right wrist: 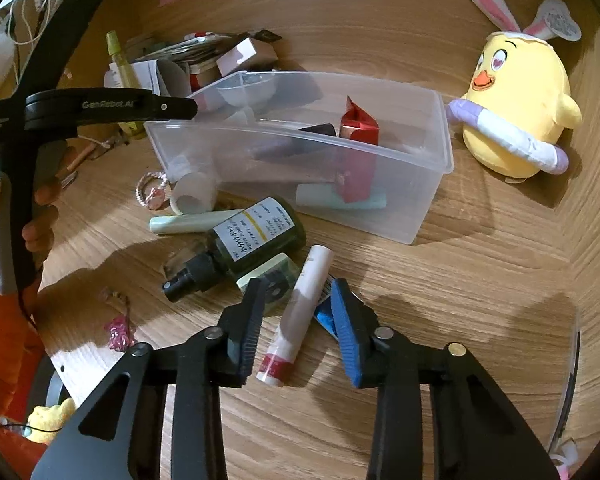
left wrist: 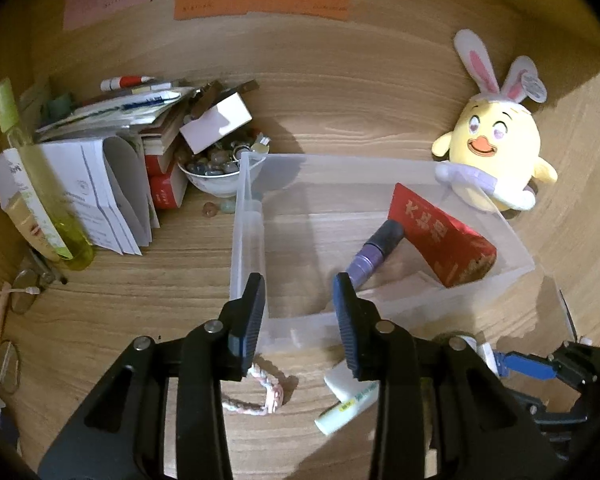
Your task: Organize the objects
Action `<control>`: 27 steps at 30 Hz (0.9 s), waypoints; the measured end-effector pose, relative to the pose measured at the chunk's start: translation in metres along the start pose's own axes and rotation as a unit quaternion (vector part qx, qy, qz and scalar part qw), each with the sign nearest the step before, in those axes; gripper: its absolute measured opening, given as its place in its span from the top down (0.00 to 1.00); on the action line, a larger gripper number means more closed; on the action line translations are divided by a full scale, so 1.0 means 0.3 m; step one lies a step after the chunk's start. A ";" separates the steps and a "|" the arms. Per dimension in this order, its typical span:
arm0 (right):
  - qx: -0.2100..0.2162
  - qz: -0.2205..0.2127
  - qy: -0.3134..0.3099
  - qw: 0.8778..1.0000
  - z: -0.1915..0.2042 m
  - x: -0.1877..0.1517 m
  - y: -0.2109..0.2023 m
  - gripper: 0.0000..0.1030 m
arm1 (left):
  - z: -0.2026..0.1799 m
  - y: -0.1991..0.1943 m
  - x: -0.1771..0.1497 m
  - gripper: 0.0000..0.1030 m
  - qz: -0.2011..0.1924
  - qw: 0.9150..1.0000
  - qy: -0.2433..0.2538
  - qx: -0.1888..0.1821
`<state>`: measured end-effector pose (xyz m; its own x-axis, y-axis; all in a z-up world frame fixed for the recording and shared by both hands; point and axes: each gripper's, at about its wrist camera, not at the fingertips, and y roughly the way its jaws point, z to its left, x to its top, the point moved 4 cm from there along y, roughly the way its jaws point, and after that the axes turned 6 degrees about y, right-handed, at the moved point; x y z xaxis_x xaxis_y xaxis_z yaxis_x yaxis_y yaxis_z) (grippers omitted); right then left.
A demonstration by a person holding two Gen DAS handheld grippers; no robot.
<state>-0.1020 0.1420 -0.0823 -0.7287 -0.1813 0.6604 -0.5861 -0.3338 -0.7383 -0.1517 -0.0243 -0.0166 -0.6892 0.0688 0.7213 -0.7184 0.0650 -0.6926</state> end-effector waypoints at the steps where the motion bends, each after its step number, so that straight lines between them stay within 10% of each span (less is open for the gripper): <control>1: -0.001 0.000 -0.001 1.000 0.002 0.000 0.000 0.72 | -0.002 -0.013 -0.006 0.56 -0.003 1.000 0.003 0.000; 4: -0.002 0.004 -0.001 1.000 0.003 -0.007 0.001 0.76 | -0.006 -0.053 -0.025 0.43 -0.010 1.000 0.007 -0.008; 27: -0.007 -0.004 0.018 1.000 -0.017 -0.030 -0.004 0.86 | -0.071 0.073 -0.189 0.37 0.074 0.995 0.010 -0.062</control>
<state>-0.0966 0.1487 -0.0879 -0.7362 -0.1445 0.6612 -0.5969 -0.3219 -0.7349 -0.1264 -0.0055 -0.0727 -0.7840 0.1064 0.6116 -0.5908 0.1749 -0.7877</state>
